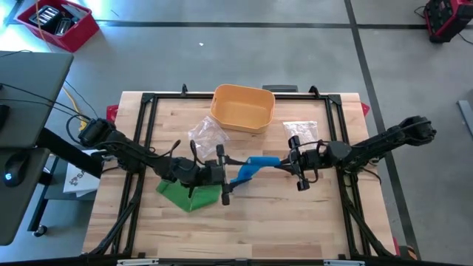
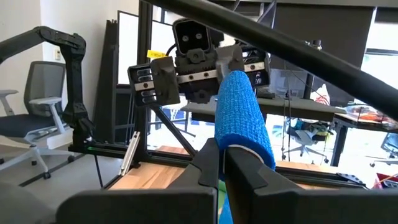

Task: Roll bandage
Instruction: Roll the blue bandage

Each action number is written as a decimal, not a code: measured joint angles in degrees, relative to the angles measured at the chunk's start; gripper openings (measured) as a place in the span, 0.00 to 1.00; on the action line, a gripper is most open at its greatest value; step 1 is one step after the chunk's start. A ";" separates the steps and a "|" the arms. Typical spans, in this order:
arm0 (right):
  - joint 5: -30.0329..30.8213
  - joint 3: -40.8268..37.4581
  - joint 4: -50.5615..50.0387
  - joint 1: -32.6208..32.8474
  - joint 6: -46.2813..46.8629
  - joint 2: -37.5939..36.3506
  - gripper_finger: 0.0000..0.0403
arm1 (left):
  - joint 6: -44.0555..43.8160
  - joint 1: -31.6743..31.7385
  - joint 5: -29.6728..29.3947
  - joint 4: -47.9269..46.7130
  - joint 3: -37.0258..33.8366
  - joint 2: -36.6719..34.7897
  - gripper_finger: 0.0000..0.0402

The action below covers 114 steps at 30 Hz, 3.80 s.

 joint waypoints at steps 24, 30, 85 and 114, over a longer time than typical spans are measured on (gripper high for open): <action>-0.70 0.00 -1.07 0.00 -0.02 0.02 0.00 | -8.21 2.12 -1.54 -3.18 0.04 0.01 0.48; -0.61 0.00 -1.25 0.00 0.00 0.02 0.00 | -13.85 4.00 0.63 -3.95 0.04 0.01 0.47; 20.01 13.02 -54.83 19.51 12.66 -3.04 0.46 | -21.14 6.74 7.64 -2.13 -0.49 -0.41 0.00; 18.99 28.79 -70.79 17.79 23.02 12.98 0.46 | -11.95 10.21 -1.70 -9.10 6.25 10.09 0.02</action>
